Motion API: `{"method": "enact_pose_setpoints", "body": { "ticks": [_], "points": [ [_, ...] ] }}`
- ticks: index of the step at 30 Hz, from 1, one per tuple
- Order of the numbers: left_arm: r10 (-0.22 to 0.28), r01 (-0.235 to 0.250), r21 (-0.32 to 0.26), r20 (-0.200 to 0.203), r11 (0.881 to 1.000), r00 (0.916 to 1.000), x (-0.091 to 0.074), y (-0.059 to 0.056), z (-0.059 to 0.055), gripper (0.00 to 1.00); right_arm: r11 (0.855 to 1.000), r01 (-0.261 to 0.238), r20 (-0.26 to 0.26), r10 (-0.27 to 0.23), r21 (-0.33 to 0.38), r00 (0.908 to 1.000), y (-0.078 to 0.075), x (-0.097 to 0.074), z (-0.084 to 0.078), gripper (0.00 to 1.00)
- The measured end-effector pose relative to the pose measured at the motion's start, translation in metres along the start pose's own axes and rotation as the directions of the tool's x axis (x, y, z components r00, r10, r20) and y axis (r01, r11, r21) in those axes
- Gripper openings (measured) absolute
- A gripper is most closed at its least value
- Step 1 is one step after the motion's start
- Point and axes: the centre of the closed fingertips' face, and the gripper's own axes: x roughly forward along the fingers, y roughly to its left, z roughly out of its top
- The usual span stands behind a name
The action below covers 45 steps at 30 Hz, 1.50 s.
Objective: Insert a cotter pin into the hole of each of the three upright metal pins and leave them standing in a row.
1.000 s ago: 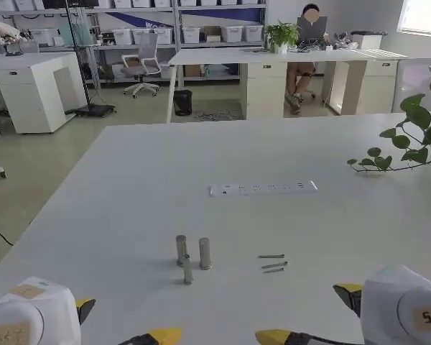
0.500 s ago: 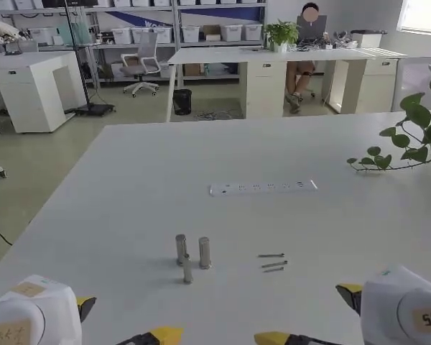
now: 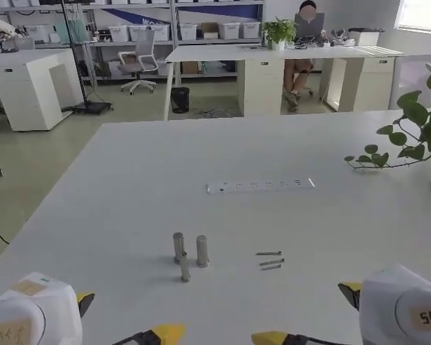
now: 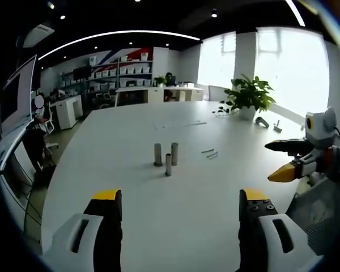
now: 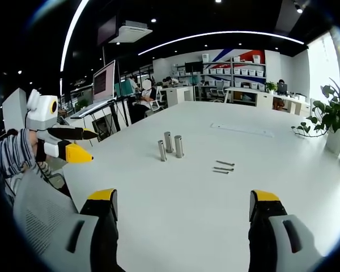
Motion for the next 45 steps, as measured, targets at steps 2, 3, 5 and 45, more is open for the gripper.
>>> {"method": "enact_pose_setpoints", "body": {
  "ticks": [2,3,5,45],
  "points": [
    [0.0,0.0,0.011,0.003,1.0,1.0,0.002,0.001,0.001,0.82,1.0,-0.012,-0.007,0.012,0.004,0.9999,0.002,0.0,-0.001,0.96],
    [0.002,-0.002,0.015,0.001,1.0,1.0,0.005,0.002,0.001,0.81,1.0,-0.019,-0.015,0.019,0.005,0.9997,0.002,0.001,-0.002,0.96],
    [-0.003,0.003,0.031,-0.005,1.0,1.0,0.008,0.003,0.002,0.8,1.0,-0.024,-0.021,0.024,0.0,0.9995,0.003,0.001,-0.004,0.96],
    [-0.138,0.145,0.136,-0.066,0.98,0.9883,0.152,0.026,0.005,0.41,0.994,-0.088,0.003,0.088,0.061,0.9961,-0.016,0.033,-0.006,0.82]
  ]
}}
